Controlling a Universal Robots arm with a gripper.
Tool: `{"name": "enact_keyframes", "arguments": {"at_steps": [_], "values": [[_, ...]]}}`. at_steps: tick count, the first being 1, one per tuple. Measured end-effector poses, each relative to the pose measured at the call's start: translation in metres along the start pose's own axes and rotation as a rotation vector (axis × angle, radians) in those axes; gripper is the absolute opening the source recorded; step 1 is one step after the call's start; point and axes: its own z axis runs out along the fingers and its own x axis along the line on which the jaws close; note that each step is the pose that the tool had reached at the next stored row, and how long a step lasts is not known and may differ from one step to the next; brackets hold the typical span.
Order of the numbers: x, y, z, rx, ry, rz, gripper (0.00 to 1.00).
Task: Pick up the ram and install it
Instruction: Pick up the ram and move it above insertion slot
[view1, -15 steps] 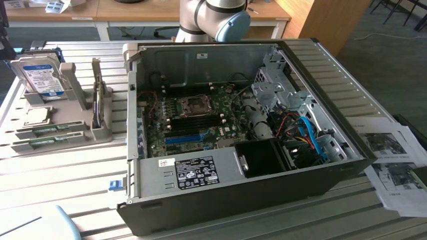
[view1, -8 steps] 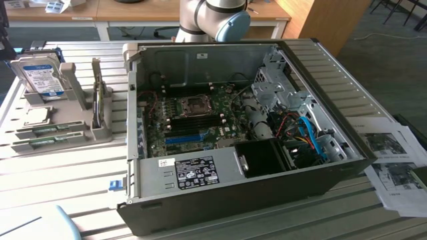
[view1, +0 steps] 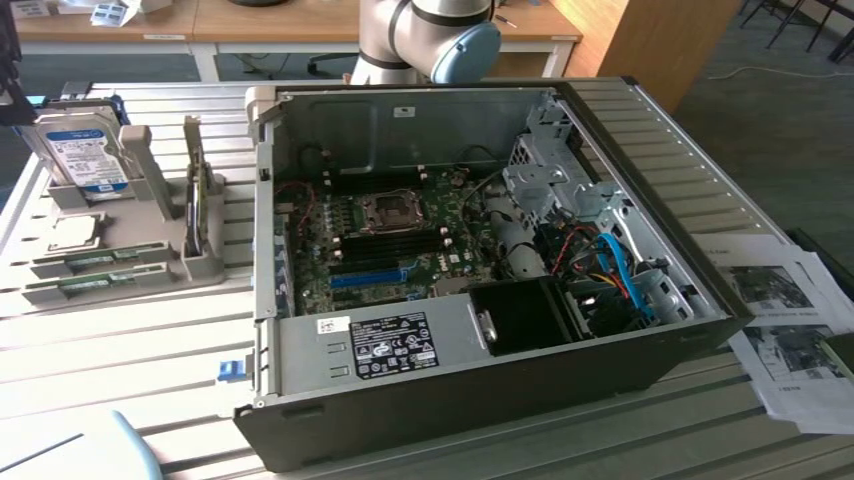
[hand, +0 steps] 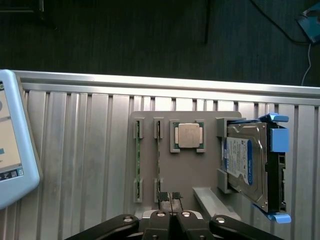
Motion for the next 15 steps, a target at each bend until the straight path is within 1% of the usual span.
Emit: {"name": "enact_keyframes", "arguments": {"at_steps": [8,10,12,15], "values": [[0.0,-0.0003,0.0079,0.0001,0.0,0.0,0.09],[0.0,-0.0007,0.0193,0.0,0.0,0.0,0.09],[0.0,-0.0008,0.0223,0.0,0.0,0.0,0.09],[0.0,-0.0009,0.0238,-0.0001,0.0001,0.0,0.09]]}}
